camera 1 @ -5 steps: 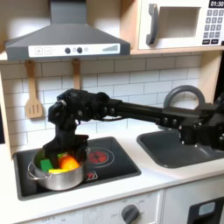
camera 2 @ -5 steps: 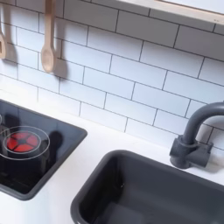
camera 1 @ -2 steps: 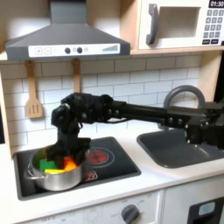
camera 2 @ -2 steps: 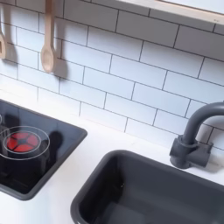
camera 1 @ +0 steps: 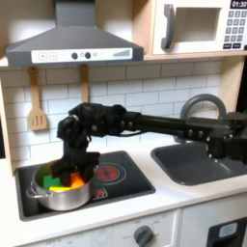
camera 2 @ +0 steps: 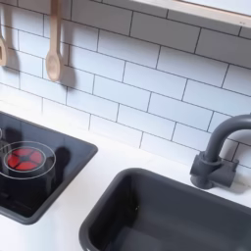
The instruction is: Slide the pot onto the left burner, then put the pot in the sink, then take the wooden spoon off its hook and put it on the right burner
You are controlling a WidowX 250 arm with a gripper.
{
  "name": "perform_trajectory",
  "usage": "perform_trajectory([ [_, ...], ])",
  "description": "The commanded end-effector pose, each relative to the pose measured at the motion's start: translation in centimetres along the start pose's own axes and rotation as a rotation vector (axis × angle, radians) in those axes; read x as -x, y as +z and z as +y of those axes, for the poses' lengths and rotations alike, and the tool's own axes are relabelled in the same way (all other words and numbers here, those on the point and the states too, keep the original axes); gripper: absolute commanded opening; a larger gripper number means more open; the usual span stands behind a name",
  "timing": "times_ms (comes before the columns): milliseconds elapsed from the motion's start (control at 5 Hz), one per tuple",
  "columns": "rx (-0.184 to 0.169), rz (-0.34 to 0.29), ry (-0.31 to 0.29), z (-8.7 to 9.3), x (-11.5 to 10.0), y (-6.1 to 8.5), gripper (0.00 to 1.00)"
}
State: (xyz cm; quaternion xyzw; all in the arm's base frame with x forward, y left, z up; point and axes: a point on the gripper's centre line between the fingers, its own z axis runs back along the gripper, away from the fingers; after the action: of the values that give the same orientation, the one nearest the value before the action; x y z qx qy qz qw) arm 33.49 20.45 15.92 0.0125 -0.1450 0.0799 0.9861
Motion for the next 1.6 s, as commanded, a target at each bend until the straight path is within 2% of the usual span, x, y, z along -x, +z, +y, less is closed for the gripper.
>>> perform_trajectory([
  [0, 0.003, -0.051, 0.008, -0.2, -0.6, 1.7, 0.0],
  [400, 0.021, -0.073, 0.012, -0.7, -1.2, 2.3, 0.0],
  [600, 0.014, -0.052, 0.016, -0.5, -1.1, 2.0, 0.0],
  [800, 0.013, -0.012, -0.005, -0.5, -0.8, 1.6, 1.0],
  [1000, 0.0, -0.011, -0.008, -0.1, -0.7, 2.1, 1.0],
  [1200, 0.063, -0.013, -0.026, -0.8, -0.6, 2.3, 1.0],
  [1400, 0.074, -0.063, -0.029, -2.0, -1.4, 4.3, 1.0],
])
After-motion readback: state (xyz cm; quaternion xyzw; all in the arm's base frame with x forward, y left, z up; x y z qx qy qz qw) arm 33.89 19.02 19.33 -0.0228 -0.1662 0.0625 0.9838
